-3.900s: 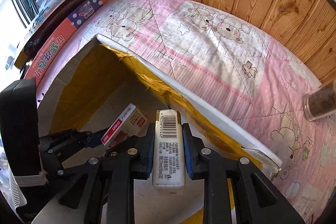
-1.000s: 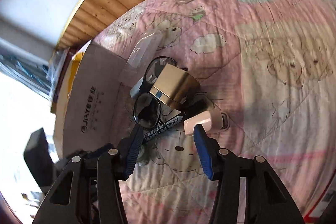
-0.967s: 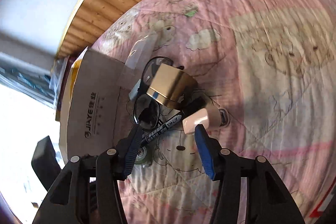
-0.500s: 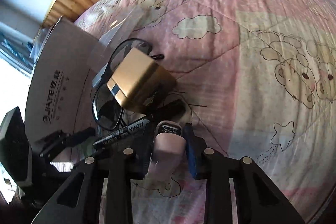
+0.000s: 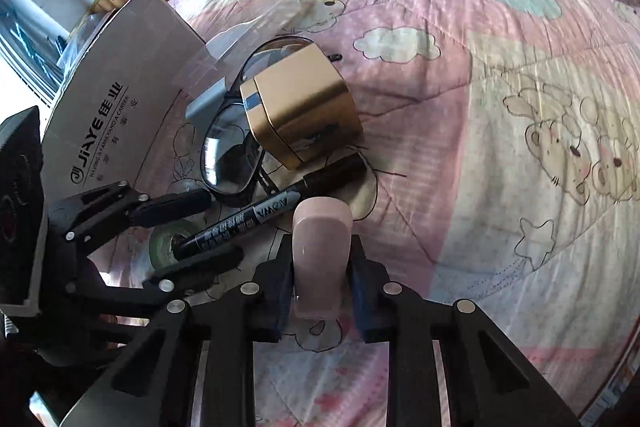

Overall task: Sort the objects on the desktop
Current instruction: 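Grasp the black marker with the left tool while the right tool grasps the pink stapler, then carry the marker and the pink stapler over the cardboard box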

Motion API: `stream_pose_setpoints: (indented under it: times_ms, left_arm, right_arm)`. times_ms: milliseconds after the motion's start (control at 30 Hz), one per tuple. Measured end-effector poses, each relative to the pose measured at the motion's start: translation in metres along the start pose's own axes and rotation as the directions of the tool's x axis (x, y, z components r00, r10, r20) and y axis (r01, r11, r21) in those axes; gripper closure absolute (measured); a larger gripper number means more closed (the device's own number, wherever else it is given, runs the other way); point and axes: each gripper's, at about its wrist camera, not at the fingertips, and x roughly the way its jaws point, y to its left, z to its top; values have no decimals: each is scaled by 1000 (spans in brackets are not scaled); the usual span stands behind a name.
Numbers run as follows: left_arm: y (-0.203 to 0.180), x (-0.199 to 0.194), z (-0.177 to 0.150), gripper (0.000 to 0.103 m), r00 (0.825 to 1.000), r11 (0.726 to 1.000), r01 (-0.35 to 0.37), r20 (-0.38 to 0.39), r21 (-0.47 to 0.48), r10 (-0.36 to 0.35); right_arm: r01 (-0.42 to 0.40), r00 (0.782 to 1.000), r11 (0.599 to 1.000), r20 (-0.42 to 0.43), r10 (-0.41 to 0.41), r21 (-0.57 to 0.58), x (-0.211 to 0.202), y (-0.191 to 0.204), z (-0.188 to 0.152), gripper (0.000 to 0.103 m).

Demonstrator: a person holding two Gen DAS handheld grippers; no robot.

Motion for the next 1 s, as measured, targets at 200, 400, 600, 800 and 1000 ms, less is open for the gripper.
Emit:
stream_pose_setpoints:
  times_ms: [200,400,600,800,1000]
  left_arm:
    - [-20,8,2,86,997,996,-73,17,44,72]
    - [-31,-1,-3,90,1000,999,-31,0,27,31]
    - [-45,-18,-11,90,1000,1000,6,1,-15,-6]
    - [-56,-40,-13,90,999,1000,18,37,-11,-18]
    - [-49,-60,-18,90,997,998,29,67,-50,-25]
  right_arm:
    - [104,994,993,25,-103,-47,-6,3,-3,77]
    - [168,981,985,89,-170,30,-20,-2,-25,77]
    - [184,967,969,146,-209,164,-53,-19,-64,77]
    - [179,959,962,184,-217,205,-74,-19,-93,77]
    - [194,952,957,194,-237,218,-81,-12,-114,77]
